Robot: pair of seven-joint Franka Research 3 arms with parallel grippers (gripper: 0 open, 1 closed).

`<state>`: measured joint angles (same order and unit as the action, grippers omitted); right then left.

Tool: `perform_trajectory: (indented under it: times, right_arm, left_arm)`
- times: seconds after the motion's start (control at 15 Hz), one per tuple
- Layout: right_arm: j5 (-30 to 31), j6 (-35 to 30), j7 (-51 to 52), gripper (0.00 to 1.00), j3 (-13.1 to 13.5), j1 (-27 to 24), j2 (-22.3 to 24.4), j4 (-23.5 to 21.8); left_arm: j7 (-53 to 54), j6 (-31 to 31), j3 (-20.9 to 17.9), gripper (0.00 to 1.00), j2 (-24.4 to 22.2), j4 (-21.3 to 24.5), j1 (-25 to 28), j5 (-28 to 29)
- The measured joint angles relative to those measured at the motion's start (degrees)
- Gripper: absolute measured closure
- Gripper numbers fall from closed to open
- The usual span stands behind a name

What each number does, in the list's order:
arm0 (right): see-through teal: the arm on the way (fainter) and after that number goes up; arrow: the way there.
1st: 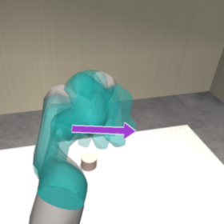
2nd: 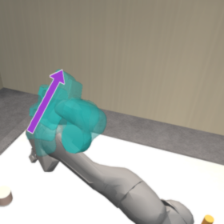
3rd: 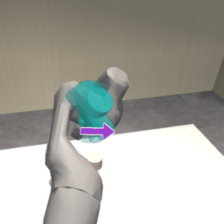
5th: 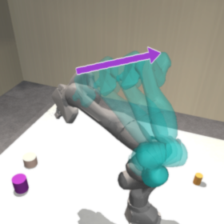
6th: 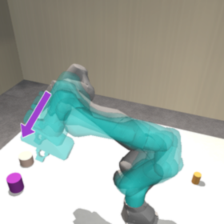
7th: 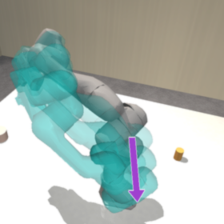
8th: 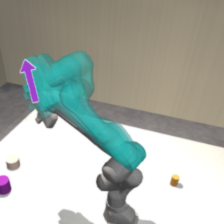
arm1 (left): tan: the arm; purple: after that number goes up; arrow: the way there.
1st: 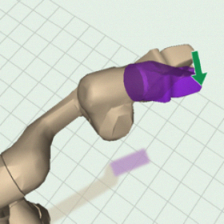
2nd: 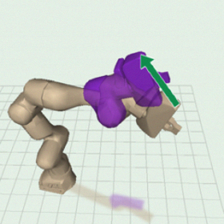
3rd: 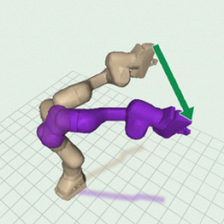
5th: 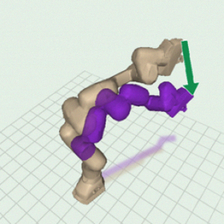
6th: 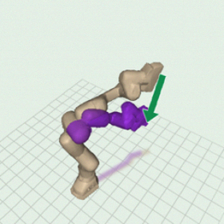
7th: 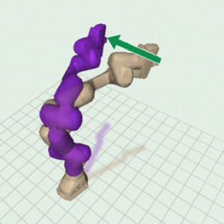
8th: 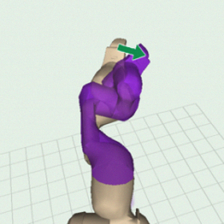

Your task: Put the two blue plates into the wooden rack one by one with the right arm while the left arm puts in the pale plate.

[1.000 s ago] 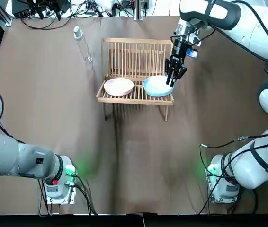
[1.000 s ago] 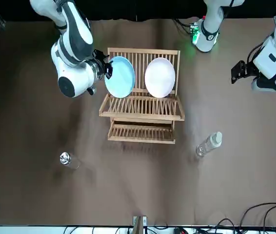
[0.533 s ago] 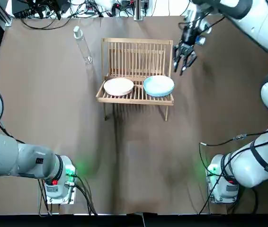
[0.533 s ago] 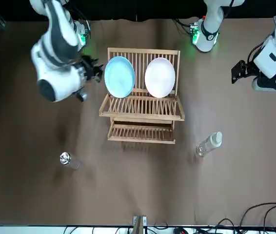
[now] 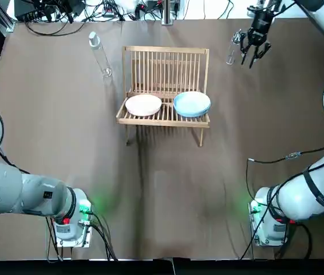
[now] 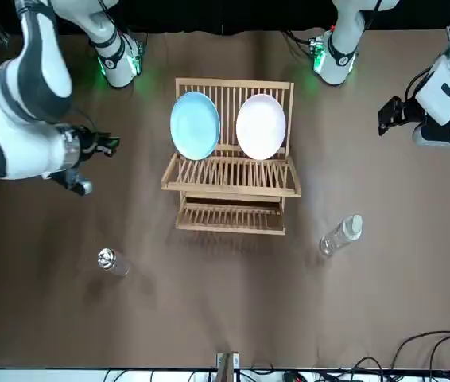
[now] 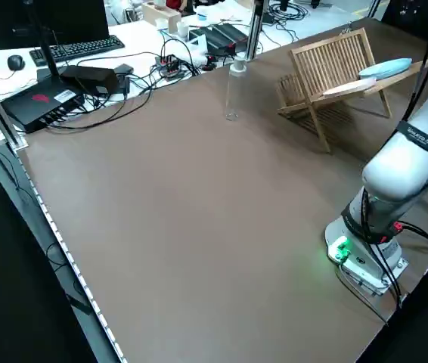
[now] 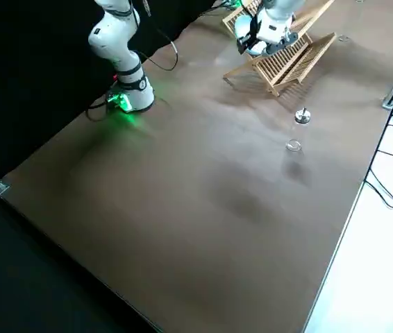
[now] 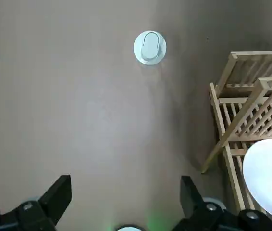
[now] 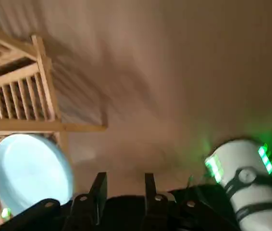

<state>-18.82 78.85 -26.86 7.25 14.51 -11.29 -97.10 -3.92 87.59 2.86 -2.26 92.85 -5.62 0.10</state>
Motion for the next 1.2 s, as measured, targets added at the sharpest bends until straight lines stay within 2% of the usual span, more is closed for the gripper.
perform_trajectory:
  times: [0.07, 0.2, 0.33, 0.4, 0.47, 0.8, 1.2]
  right_arm:
    - [1.83, 2.39, 5.34, 0.60, 0.03, -2.46, 0.00, 0.29]
    - [2.52, 4.24, 9.58, 0.59, 0.04, -4.91, -0.01, 0.51]
    - [3.99, 4.81, 11.30, 0.47, 0.06, -6.95, -0.01, 1.40]
    - [4.94, 4.89, 11.60, 0.47, 0.06, -7.50, 0.00, 2.05]
    - [5.93, 5.23, 11.66, 0.42, 0.06, -7.66, 0.00, 2.56]
    - [7.81, 7.42, 12.36, 0.01, -0.31, -7.62, -0.01, 4.47]
    - [10.25, 7.41, 17.26, 0.00, -0.76, -7.29, 0.13, 10.16]
  left_arm:
    - [0.00, 0.00, -0.04, 0.01, -0.04, -0.06, 0.06, 0.00]
    - [0.00, 0.05, -0.03, 0.01, -0.07, -0.44, 0.07, 0.00]
    - [0.00, 0.05, -0.04, 0.01, -0.16, -0.74, 0.07, 0.00]
    - [0.00, 0.05, -0.04, 0.00, -0.21, -0.75, 0.07, 0.00]
    - [-0.06, 0.05, -0.04, 0.01, -0.23, -0.75, 0.08, 0.00]
    - [-0.20, 0.16, -0.05, 0.01, -0.23, -1.11, 0.09, 0.00]
    - [-0.24, 0.16, -0.06, 0.00, -0.23, -1.54, 0.10, 0.00]
